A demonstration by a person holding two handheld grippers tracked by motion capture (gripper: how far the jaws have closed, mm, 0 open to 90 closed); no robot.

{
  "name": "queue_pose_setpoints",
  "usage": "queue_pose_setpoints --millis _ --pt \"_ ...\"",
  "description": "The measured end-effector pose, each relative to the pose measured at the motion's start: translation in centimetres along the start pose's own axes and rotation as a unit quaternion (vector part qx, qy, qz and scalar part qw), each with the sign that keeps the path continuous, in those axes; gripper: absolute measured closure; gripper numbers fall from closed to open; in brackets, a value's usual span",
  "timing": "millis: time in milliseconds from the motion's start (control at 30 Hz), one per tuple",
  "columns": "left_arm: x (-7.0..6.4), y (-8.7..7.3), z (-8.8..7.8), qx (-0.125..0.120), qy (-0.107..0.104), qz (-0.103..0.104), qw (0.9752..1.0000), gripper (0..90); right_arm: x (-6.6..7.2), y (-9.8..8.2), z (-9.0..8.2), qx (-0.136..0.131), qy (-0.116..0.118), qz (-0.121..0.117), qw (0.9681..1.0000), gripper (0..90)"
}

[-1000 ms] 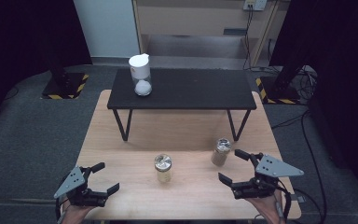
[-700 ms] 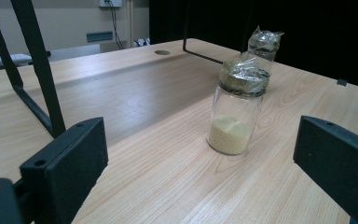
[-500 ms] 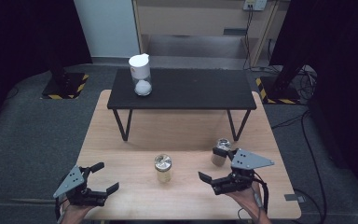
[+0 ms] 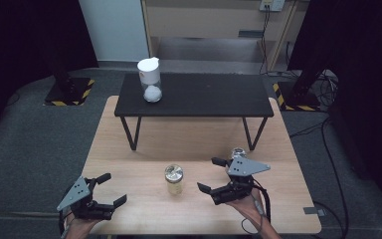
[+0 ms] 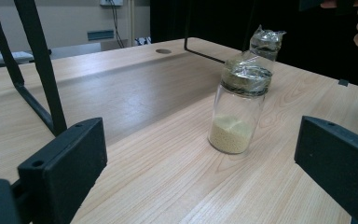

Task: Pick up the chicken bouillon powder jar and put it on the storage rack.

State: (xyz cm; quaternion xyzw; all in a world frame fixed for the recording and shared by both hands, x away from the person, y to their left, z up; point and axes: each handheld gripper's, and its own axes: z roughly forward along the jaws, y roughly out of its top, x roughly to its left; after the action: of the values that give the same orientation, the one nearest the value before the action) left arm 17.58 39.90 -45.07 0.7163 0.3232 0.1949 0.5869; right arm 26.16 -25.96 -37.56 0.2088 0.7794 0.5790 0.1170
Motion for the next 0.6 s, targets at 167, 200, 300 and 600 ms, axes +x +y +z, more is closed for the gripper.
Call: queue_pose_setpoints --millis 167,200,300,600 --pt "0.0 0.0 0.1 0.002 -0.002 0.001 1.0000 1.2 -0.2 -0.2 1.2 0.003 0.007 0.001 1.0000 8.9" --pt "0.0 0.0 0.1 0.003 -0.003 0.001 1.0000 1.2 -0.3 -0.3 1.4 0.004 0.009 0.000 1.0000 9.0" --pt "0.0 0.1 0.1 0.003 -0.003 0.001 1.0000 1.1 -0.5 -0.5 2.3 0.006 0.016 -0.002 0.9998 9.1" --pt "0.0 0.1 0.1 0.003 -0.003 0.002 1.0000 1.1 -0.8 -0.9 4.9 0.014 0.030 -0.009 0.9994 9.6"
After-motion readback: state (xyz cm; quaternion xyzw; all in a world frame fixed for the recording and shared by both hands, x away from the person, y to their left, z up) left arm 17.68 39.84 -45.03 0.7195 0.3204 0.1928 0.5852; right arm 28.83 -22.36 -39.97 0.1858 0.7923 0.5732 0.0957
